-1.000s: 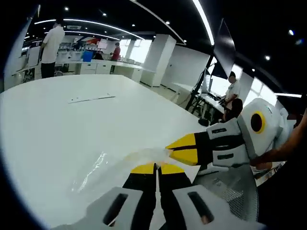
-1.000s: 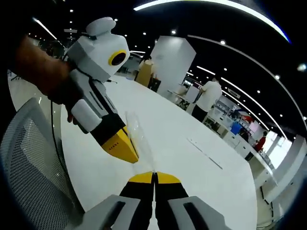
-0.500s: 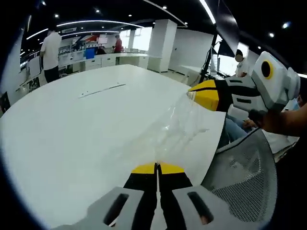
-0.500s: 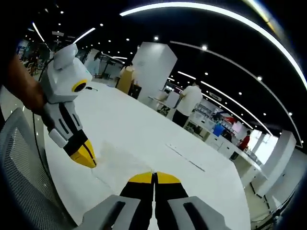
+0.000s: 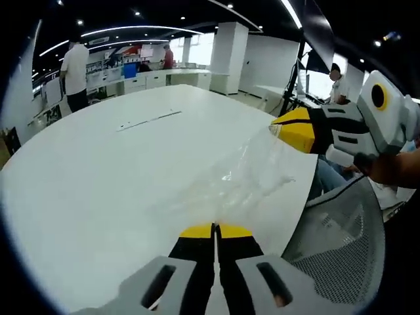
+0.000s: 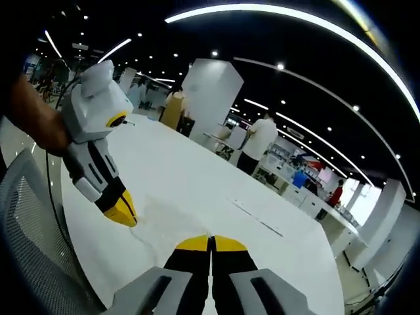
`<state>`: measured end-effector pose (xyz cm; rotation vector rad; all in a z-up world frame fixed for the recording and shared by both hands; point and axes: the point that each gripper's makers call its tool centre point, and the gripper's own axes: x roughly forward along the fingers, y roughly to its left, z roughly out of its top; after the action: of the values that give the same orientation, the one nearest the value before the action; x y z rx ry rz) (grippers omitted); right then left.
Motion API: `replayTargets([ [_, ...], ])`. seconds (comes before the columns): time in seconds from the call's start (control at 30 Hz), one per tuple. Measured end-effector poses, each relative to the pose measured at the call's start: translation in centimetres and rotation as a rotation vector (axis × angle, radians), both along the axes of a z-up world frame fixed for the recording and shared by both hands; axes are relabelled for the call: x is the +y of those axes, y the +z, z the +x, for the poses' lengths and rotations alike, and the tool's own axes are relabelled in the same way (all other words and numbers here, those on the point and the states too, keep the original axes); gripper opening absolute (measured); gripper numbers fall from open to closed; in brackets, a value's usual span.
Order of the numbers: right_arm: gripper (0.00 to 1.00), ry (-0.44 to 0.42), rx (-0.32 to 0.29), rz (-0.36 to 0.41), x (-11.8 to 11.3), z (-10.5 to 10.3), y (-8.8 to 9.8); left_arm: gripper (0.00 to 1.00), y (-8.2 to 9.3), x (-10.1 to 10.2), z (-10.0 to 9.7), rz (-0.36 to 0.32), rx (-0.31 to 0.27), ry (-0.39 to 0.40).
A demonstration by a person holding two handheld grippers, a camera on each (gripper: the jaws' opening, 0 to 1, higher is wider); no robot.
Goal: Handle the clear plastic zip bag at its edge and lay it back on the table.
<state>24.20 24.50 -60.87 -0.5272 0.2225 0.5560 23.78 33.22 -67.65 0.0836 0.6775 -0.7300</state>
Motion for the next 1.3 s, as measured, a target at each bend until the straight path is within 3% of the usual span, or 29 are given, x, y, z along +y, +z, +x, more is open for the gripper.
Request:
replayTargets([
  [0.1, 0.00, 0.042, -0.007, -0.059, 0.5, -0.2, -0.7, 0.00, 1.4, -1.0, 0.1, -0.124, -0.018, -0.023],
  [0.2, 0.00, 0.045, 0.013, -0.055, 0.7, -0.1, -1.4, 0.01, 2.1, -1.6, -1.2, -0.173, -0.012, -0.067],
  [0.3, 0.00, 0.073, 0.031, -0.074, 1.4, -0.1, -2.2, 0.13, 2.7, -1.0, -1.9, -0.178, -0.037, -0.081],
  [0.5, 0.00, 0.184, 0.048, -0.193, 3.3, -0.4, -5.2, 0.25, 4.3, 0.4, -4.5, -0.143, -0.137, -0.144],
  [0.67, 0.00, 0.248, 0.062, -0.281, 4.0, 0.0, -7.9, 0.30, 4.2, 2.0, -5.9, -0.056, -0.233, -0.176],
  [0.8, 0.00, 0.280, 0.065, -0.334, 4.4, 0.9, -9.7, 0.33, 3.4, 3.6, -6.3, -0.078, -0.231, -0.116],
  [0.93, 0.00, 0.295, 0.083, -0.377, 4.3, 1.8, -11.1, 0.33, 2.1, 5.0, -6.1, -0.050, -0.225, -0.070],
  [1.27, 0.00, 0.282, 0.199, -0.428, 3.5, 3.2, -14.6, 0.33, 1.7, 4.8, -6.4, -0.021, -0.245, -0.062],
  [1.3, 0.00, 0.278, 0.217, -0.438, 3.4, 3.2, -15.1, 0.33, 1.8, 4.1, -6.8, -0.018, -0.247, -0.065],
])
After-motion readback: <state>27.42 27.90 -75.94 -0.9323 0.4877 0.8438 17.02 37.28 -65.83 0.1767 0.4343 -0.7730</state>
